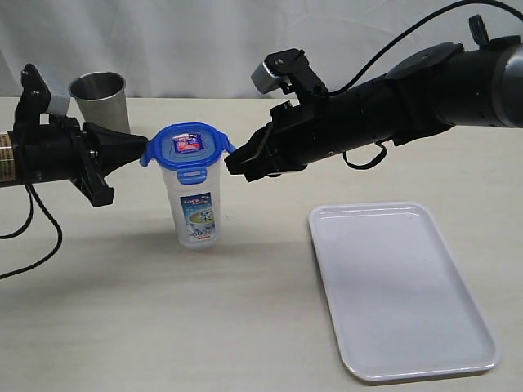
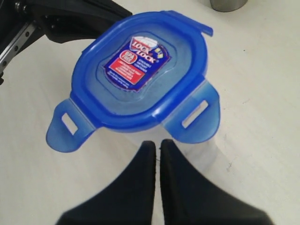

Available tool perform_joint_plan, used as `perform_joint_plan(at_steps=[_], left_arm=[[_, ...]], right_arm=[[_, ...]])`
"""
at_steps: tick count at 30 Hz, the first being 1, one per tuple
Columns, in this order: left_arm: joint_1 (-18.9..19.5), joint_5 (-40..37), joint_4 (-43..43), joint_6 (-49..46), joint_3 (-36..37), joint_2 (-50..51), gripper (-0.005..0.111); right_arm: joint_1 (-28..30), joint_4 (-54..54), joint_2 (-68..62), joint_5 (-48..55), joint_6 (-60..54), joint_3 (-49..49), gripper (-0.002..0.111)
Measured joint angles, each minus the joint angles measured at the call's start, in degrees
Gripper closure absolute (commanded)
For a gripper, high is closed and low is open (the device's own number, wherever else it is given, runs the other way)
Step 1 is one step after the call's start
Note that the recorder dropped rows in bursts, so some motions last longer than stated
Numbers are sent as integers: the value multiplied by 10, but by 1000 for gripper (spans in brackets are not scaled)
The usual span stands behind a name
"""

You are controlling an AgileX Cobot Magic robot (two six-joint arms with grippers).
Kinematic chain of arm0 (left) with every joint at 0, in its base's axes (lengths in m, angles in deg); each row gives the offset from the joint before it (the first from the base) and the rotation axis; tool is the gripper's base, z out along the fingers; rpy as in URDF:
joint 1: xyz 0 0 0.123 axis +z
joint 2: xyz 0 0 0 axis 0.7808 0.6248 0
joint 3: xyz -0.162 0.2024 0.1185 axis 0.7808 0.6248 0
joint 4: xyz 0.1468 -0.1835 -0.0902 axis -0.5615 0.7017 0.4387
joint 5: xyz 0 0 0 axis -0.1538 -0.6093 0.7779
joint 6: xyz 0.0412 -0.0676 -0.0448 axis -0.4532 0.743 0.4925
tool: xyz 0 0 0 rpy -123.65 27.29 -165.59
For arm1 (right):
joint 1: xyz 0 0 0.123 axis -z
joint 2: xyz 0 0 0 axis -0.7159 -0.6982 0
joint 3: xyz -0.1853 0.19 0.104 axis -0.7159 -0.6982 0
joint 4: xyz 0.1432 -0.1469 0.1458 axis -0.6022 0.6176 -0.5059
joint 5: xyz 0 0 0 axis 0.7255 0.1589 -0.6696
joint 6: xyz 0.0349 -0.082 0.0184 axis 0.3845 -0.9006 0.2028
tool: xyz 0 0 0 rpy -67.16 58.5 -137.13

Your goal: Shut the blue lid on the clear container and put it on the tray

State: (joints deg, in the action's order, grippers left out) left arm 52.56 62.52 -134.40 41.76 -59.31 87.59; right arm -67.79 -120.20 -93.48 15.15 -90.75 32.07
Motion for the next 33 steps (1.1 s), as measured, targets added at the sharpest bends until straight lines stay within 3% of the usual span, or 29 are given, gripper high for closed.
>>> perform_joint_plan(at_steps=[33], left_arm=[[0,0,-19,6,0,1,107]], right_arm=[[0,-22,0,-15,0,0,104]])
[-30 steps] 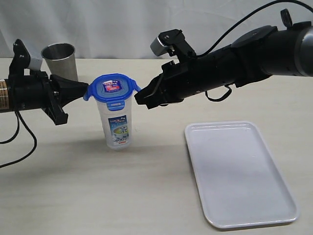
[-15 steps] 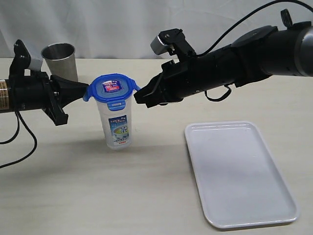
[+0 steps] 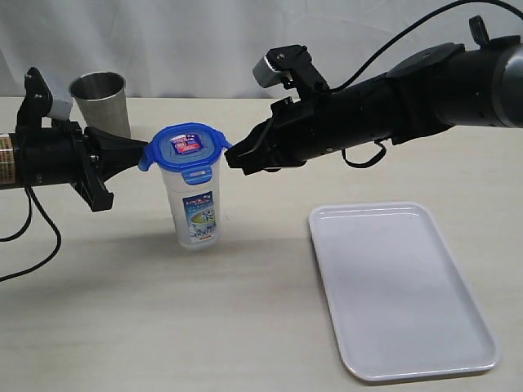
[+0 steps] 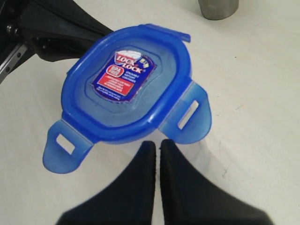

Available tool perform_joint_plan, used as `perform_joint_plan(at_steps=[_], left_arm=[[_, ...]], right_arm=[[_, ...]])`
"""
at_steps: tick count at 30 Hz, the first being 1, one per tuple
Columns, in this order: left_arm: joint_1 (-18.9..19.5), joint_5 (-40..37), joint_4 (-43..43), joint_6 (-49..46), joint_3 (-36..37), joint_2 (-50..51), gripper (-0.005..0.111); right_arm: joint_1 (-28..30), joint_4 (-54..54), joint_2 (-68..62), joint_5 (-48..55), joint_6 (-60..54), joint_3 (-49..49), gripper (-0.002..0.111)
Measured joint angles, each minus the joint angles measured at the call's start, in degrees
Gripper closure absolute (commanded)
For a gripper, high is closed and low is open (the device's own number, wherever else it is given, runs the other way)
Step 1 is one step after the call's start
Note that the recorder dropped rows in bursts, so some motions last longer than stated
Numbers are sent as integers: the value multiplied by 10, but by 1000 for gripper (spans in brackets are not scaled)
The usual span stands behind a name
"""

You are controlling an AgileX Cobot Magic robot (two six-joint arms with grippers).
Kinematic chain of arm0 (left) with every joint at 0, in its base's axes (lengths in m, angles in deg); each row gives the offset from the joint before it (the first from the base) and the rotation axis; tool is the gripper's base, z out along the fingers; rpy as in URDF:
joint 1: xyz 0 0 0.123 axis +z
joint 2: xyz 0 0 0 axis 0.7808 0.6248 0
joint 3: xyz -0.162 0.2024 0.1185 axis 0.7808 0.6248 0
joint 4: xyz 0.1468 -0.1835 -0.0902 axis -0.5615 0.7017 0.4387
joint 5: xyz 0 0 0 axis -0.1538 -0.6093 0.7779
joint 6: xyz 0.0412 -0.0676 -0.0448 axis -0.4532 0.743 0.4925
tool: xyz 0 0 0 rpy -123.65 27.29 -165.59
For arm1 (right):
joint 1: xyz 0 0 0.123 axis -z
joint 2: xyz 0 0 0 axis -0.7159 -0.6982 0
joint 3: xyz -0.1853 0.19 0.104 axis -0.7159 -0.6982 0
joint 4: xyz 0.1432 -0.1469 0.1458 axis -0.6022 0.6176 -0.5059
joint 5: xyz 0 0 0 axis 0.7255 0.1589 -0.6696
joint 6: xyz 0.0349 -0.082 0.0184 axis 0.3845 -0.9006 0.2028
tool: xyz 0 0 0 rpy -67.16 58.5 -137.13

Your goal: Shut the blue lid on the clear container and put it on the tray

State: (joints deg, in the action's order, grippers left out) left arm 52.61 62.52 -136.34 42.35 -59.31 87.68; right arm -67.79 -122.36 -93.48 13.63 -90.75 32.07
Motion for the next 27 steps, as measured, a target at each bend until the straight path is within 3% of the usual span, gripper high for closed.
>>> perform_joint_plan(at_steps=[27], left_arm=[[0,0,-13,16,0,0,107]], right_arm=[[0,-25,0,-36,-18,0,104]])
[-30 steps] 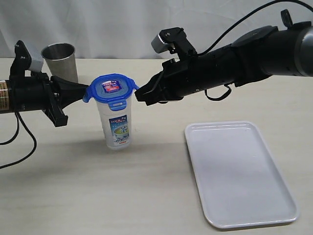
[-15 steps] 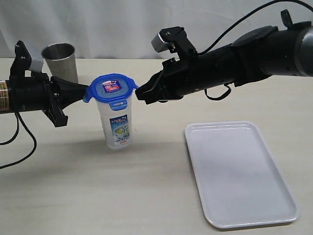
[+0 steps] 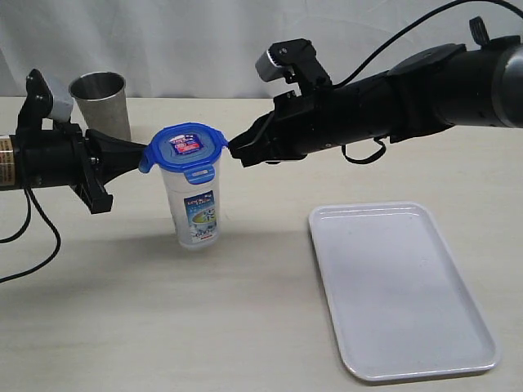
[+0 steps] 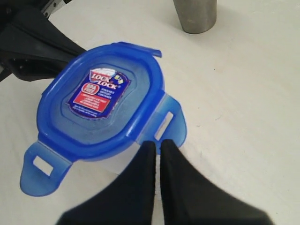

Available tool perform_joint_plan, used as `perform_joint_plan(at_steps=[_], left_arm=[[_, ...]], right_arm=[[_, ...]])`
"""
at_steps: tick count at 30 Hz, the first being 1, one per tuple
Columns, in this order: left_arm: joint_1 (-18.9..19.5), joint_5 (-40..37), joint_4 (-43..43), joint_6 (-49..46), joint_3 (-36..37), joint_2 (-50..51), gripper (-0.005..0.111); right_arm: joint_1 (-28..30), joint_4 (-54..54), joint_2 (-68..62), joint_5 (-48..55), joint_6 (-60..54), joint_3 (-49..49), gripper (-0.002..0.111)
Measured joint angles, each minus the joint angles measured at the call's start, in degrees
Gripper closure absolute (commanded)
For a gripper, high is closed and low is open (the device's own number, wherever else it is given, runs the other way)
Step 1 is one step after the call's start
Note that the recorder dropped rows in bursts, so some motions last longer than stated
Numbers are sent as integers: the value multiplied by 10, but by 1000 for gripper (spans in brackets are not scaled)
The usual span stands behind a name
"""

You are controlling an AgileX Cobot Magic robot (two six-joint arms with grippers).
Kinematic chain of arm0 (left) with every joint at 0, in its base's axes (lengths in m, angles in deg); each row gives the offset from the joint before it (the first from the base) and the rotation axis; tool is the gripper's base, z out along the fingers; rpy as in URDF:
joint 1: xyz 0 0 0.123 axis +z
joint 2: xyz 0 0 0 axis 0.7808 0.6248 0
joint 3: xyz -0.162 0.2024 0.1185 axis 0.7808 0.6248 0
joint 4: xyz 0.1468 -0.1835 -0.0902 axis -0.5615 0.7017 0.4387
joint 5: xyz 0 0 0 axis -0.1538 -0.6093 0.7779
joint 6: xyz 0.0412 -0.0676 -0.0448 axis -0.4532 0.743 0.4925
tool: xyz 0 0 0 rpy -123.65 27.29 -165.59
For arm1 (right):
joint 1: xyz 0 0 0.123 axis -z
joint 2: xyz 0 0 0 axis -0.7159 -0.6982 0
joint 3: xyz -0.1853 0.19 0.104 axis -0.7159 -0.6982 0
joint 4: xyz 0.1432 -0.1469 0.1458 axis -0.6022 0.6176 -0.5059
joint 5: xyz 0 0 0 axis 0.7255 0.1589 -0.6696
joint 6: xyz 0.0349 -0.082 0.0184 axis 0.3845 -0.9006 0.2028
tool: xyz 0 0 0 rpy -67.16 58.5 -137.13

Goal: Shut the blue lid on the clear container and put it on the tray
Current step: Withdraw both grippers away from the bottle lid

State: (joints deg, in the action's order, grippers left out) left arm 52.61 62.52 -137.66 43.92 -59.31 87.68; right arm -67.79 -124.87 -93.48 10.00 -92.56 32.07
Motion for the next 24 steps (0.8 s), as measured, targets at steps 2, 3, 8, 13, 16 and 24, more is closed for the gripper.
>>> perform_joint_plan(at_steps=[2,3,8,13,16,24], left_arm=[[0,0,-1,0,0,0,107],[0,0,-1,0,0,0,107],[1,-10,1,-1,0,0,107],[51,-34,1,-9,0,0,107],[65,-16,-3,-27,18,-1,107],[66,76,68,-186,143,3,107]], right_arm=[[0,-3,0,-2,-3,0,104],[0,-3,0,-4,-4,0,104],[0,3,0,-5,-7,0,104],[0,43,10,-15,4,0,104],[0,82,23,-33,36,0,104],[0,118,31,-68,75,0,104]])
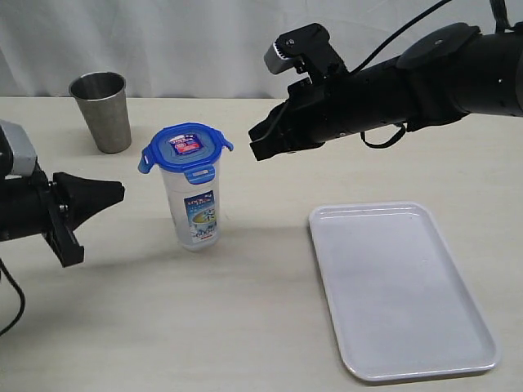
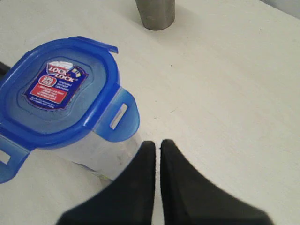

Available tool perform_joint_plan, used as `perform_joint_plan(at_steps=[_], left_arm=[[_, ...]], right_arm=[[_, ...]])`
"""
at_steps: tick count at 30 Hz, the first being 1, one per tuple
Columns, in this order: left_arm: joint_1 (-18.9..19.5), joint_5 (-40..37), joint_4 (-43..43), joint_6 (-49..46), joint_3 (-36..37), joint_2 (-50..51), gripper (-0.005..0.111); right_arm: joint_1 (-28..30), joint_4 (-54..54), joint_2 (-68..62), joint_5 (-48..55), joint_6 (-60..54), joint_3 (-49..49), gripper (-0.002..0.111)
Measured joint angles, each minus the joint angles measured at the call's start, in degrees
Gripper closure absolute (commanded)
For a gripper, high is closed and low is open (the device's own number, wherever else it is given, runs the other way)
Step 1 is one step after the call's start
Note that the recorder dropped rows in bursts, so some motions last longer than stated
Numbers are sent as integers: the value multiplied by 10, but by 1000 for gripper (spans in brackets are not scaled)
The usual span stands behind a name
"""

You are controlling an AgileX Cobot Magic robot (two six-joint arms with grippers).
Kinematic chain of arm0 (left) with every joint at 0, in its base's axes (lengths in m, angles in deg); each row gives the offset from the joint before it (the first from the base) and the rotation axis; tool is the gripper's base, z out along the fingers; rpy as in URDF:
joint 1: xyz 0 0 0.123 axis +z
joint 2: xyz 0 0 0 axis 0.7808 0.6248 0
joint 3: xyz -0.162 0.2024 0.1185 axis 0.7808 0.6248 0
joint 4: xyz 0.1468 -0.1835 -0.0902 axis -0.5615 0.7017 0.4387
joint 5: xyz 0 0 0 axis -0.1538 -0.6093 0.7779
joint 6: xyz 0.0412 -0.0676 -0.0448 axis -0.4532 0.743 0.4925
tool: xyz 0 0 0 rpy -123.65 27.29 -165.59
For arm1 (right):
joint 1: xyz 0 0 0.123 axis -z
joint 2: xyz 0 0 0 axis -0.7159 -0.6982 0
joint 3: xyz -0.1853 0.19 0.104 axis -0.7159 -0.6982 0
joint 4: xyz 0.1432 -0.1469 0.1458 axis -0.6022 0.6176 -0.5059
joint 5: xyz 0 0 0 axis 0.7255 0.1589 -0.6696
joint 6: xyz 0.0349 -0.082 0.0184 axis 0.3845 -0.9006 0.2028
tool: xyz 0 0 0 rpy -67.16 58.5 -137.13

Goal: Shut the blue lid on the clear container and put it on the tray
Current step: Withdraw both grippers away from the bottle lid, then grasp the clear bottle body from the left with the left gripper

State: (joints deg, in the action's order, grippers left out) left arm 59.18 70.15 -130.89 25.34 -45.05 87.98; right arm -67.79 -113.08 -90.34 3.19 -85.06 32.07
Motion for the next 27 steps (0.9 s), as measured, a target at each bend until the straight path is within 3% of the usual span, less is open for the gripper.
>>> perform_joint_plan(at_steps=[4,6,10,12,14,16,27], left_arm=[[-15,20,16,-84,15,25,106],[-34,21,38,-113,16,47,98],[-60,22,82,-197,16,82,63],[-61,22,92,-225,17,89,38],[-61,22,107,-237,17,90,21],[-61,32,121,-242,17,95,16],[-117,59,141,-225,-37,173,16]], right_arm=[[0,1,0,0,1,0,104],[0,1,1,0,1,0,104],[0,1,1,0,1,0,104],[0,1,1,0,1,0,104],[0,1,1,0,2,0,104],[0,1,1,0,2,0,104],[0,2,1,0,3,0,104]])
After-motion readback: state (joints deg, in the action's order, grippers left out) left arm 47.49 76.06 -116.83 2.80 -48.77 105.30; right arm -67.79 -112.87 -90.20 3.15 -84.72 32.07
